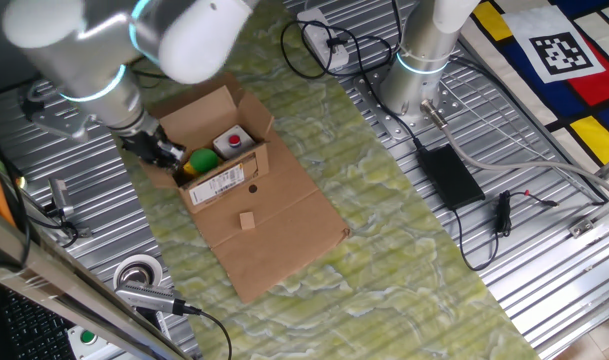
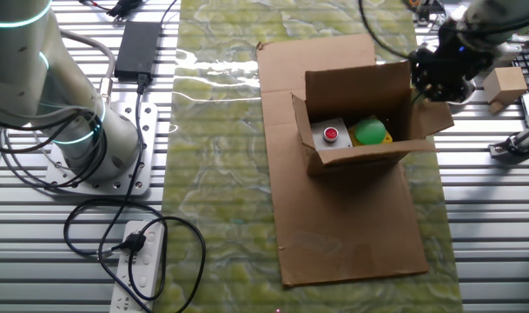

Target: Open a box

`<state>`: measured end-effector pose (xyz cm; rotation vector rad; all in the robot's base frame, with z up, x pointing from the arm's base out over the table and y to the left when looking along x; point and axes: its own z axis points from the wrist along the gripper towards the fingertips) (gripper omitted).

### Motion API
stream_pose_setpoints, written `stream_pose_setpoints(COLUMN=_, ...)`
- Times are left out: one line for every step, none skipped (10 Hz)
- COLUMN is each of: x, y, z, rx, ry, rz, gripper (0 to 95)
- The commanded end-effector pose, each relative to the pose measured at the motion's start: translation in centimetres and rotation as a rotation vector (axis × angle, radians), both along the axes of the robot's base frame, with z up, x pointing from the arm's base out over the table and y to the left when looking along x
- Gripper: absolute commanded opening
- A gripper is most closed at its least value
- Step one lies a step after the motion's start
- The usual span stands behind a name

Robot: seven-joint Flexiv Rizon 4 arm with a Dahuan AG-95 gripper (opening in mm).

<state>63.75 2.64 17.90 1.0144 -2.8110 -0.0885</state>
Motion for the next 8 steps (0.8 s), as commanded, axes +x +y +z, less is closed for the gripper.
stream_pose_setpoints(x=-2.8, y=-1.1, z=0.6, rx=0.011, ry=0.0, rz=-0.031, gripper=0.0)
stream_pose_setpoints(x=-3.5, y=-1.3, z=0.6, rx=0.01, ry=0.0, rz=-0.024, gripper=0.0)
stream_pose_setpoints(x=-4.5, y=-1.7, z=0.6, rx=0.013, ry=-0.001, rz=-0.021, gripper=0.0)
stream_pose_setpoints(x=-5.6, y=-2.1, z=0.4, rx=0.02, ry=-0.009, rz=-0.005, gripper=0.0)
stream_pose_setpoints(x=-6.6, y=-2.3, z=0.2, rx=0.03, ry=-0.014, rz=0.002, gripper=0.0)
stream_pose_setpoints(x=-7.4, y=-2.5, z=0.0, rx=0.041, ry=-0.016, rz=0.003, gripper=0.0)
stream_pose_setpoints(x=-7.9, y=-2.6, z=-0.1, rx=0.05, ry=-0.019, rz=0.017, gripper=0.0)
stream_pose_setpoints(x=-8.4, y=-2.7, z=-0.2, rx=0.052, ry=-0.019, rz=0.031, gripper=0.0)
